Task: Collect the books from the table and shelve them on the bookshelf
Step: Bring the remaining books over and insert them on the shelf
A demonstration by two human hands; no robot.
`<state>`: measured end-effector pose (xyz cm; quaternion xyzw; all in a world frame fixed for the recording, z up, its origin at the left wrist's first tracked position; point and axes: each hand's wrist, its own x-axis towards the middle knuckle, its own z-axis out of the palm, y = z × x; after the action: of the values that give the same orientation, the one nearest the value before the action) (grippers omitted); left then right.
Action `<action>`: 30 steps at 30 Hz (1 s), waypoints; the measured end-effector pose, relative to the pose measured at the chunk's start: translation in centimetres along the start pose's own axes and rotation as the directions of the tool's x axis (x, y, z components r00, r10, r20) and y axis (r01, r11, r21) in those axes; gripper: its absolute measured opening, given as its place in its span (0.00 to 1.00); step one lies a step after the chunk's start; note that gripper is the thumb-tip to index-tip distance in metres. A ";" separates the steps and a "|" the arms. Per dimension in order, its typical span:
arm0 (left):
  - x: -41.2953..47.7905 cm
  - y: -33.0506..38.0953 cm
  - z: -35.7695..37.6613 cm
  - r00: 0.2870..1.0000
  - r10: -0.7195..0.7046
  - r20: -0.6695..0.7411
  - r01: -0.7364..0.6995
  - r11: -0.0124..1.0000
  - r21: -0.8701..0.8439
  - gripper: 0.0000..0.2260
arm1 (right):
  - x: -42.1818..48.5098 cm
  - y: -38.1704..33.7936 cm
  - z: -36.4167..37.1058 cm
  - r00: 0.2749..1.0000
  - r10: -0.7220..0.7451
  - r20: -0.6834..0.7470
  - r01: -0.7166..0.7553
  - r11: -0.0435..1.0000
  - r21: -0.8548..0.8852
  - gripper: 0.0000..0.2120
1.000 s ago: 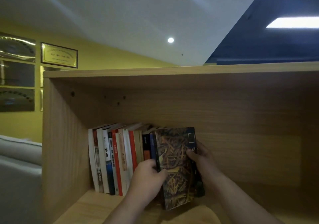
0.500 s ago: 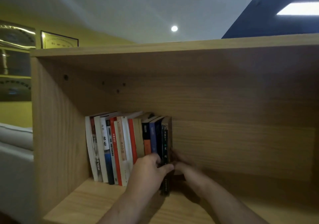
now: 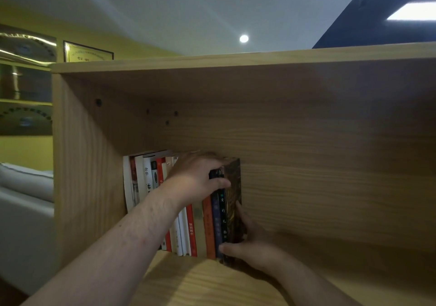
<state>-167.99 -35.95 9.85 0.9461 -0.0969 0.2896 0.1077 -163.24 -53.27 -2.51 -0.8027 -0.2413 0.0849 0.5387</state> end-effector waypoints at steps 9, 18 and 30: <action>-1.4 -0.2 -1.0 0.966 -0.239 -0.097 0.231 0.969 -0.091 0.22 | 0.3 0.1 0.2 0.998 -0.049 -0.027 0.046 0.996 -0.082 0.53; -1.9 -2.6 -1.6 0.960 -0.282 0.003 0.280 0.954 0.107 0.27 | 0.2 0.1 0.2 0.998 -0.069 -0.014 0.067 0.990 -0.124 0.55; -2.9 0.5 -0.6 0.912 -0.188 -0.366 0.269 0.945 0.185 0.12 | 1.0 1.3 -0.2 0.999 -0.042 0.006 0.043 0.994 -0.100 0.56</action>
<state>-170.77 -35.89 8.75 0.8918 0.0697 0.4447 0.0454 -161.85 -53.35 -3.49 -0.8233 -0.2634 0.0627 0.4989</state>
